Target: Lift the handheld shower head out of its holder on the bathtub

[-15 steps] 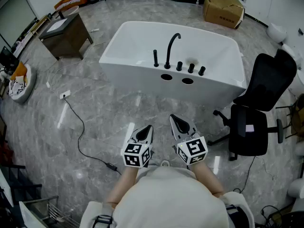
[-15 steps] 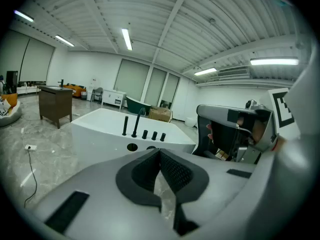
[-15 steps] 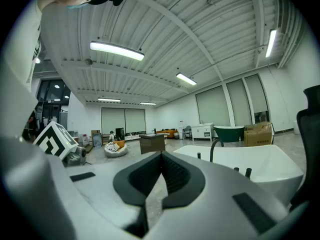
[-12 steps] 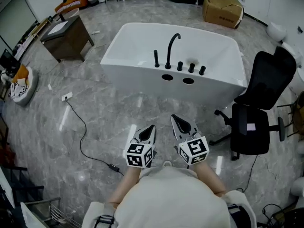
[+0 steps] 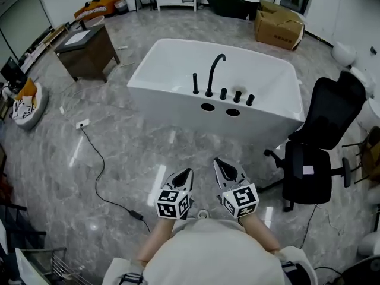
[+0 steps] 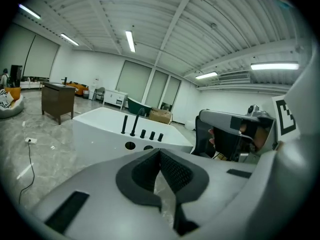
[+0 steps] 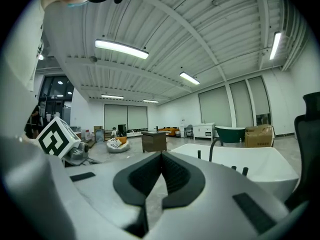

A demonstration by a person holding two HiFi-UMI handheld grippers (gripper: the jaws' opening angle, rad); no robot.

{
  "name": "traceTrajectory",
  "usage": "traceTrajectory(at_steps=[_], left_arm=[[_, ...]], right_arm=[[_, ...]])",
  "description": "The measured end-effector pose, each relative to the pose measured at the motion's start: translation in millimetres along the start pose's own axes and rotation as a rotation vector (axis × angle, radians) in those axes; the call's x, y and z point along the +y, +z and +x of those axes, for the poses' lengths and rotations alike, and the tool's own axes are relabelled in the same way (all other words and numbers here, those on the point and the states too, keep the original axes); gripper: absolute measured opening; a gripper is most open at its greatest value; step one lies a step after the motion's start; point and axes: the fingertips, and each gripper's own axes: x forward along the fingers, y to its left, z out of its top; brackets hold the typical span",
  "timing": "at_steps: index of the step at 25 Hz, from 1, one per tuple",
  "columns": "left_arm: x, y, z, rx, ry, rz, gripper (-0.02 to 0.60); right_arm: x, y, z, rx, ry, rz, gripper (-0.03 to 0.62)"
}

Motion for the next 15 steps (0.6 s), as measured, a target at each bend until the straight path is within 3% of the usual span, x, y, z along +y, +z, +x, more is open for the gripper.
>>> traceTrajectory(at_steps=[15], left_arm=[[17, -6, -7, 0.011, 0.081, -0.052, 0.020]], right_arm=[[-3, -1, 18, -0.001, 0.081, 0.067, 0.020]])
